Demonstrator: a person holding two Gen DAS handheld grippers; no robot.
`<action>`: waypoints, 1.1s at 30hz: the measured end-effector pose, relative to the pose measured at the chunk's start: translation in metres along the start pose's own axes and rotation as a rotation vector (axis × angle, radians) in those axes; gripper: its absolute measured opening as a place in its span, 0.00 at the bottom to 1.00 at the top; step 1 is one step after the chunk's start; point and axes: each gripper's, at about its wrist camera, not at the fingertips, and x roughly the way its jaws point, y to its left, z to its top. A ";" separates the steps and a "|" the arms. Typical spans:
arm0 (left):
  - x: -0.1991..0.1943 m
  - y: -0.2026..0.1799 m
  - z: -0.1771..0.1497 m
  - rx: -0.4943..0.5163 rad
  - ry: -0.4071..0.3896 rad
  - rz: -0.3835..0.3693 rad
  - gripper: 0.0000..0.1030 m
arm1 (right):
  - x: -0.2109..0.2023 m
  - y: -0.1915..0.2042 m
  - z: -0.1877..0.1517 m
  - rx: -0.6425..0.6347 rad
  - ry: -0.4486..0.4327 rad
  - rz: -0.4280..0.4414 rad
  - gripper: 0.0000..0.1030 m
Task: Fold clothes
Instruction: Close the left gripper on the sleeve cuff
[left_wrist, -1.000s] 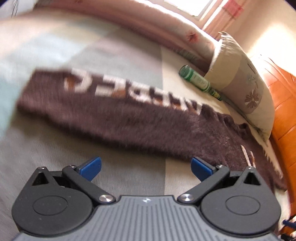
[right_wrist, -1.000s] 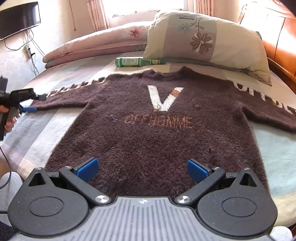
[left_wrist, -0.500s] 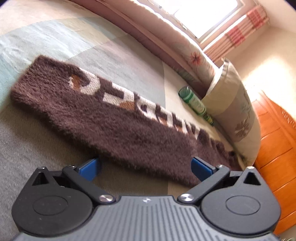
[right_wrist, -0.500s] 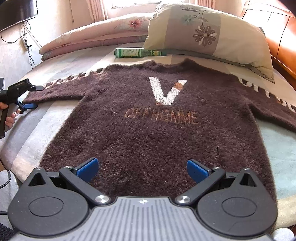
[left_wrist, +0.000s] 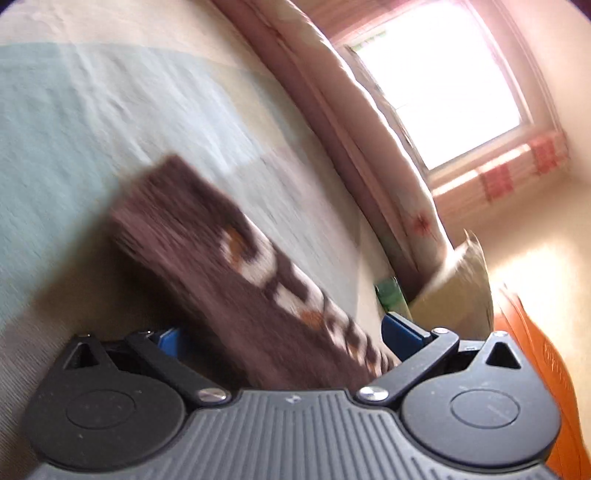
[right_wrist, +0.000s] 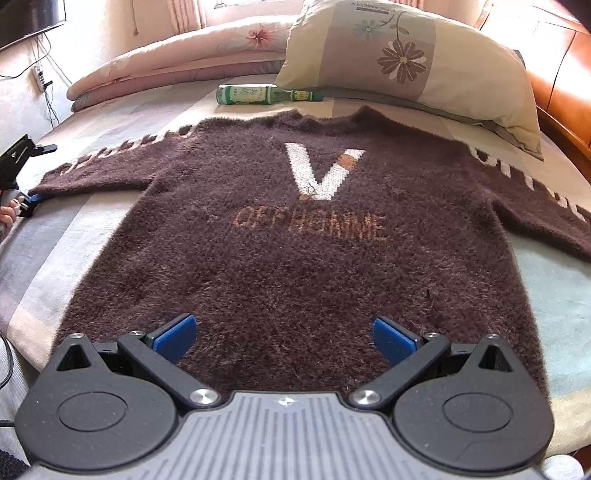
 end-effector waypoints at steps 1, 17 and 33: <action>0.001 0.002 0.004 -0.033 0.006 0.000 0.99 | 0.001 0.001 0.000 -0.001 0.004 0.006 1.00; 0.024 0.009 0.027 -0.085 -0.062 0.105 0.72 | 0.018 0.011 -0.004 -0.031 0.046 0.035 1.00; 0.022 0.039 0.025 -0.158 -0.113 0.141 0.11 | 0.024 -0.001 -0.010 0.028 0.075 0.034 1.00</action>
